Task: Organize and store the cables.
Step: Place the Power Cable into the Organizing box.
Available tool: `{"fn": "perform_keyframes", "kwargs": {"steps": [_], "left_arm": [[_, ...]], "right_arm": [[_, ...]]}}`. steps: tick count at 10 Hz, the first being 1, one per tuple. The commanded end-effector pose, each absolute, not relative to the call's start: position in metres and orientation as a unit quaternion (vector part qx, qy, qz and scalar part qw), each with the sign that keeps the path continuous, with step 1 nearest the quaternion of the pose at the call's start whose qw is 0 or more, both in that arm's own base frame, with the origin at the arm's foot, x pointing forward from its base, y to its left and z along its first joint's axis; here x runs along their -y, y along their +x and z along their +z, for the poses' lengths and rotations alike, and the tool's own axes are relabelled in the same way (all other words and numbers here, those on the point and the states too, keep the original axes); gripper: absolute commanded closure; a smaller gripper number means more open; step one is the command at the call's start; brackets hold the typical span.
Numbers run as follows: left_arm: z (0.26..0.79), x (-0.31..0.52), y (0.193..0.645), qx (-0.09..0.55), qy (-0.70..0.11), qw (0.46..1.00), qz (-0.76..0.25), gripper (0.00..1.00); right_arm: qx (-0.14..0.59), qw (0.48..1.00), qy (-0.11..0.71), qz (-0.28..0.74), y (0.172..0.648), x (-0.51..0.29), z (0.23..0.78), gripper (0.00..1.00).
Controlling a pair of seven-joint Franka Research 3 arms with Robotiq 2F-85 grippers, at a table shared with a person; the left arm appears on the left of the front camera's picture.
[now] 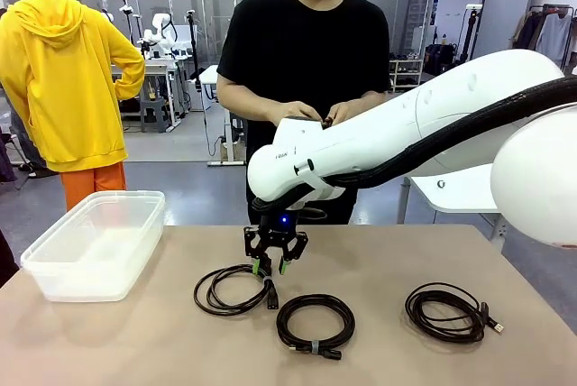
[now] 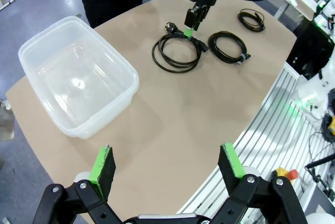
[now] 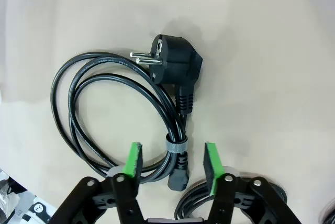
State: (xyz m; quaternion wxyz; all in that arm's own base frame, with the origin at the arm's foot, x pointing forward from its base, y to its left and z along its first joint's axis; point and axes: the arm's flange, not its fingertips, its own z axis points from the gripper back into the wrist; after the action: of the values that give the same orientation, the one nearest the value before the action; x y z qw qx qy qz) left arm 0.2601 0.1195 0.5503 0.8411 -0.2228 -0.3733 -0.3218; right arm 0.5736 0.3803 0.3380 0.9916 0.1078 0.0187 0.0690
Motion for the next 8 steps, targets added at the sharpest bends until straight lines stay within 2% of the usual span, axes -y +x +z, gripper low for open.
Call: {"fn": "perform_keyframes", "kwargs": {"steps": [1,3,4,5,6,8], "left_arm": [[0.551,-0.12,0.26,0.375,-0.225,0.837,-0.327,0.0],[0.55,-0.119,0.26,0.373,-0.223,0.841,-0.322,0.0],[0.57,-0.089,0.265,0.355,-0.212,0.847,-0.333,0.0],[0.583,-0.056,0.272,0.373,-0.237,0.827,-0.347,0.0],[0.594,-0.026,0.278,0.376,-0.255,0.818,-0.353,0.0],[0.607,0.019,0.289,0.358,-0.279,0.826,-0.335,0.0]], "right_arm": [[-0.005,0.993,0.101,0.067,0.559,-0.368,0.35,0.0],[0.008,0.987,0.127,0.095,0.558,-0.338,0.38,0.03],[0.022,0.986,0.118,0.116,0.558,-0.315,0.399,0.0],[0.029,0.984,0.101,0.147,0.555,-0.287,0.417,0.0],[0.044,0.974,0.151,0.164,0.549,-0.253,0.438,0.0],[0.083,0.96,0.145,0.223,0.531,-0.194,0.461,0.0]]}}
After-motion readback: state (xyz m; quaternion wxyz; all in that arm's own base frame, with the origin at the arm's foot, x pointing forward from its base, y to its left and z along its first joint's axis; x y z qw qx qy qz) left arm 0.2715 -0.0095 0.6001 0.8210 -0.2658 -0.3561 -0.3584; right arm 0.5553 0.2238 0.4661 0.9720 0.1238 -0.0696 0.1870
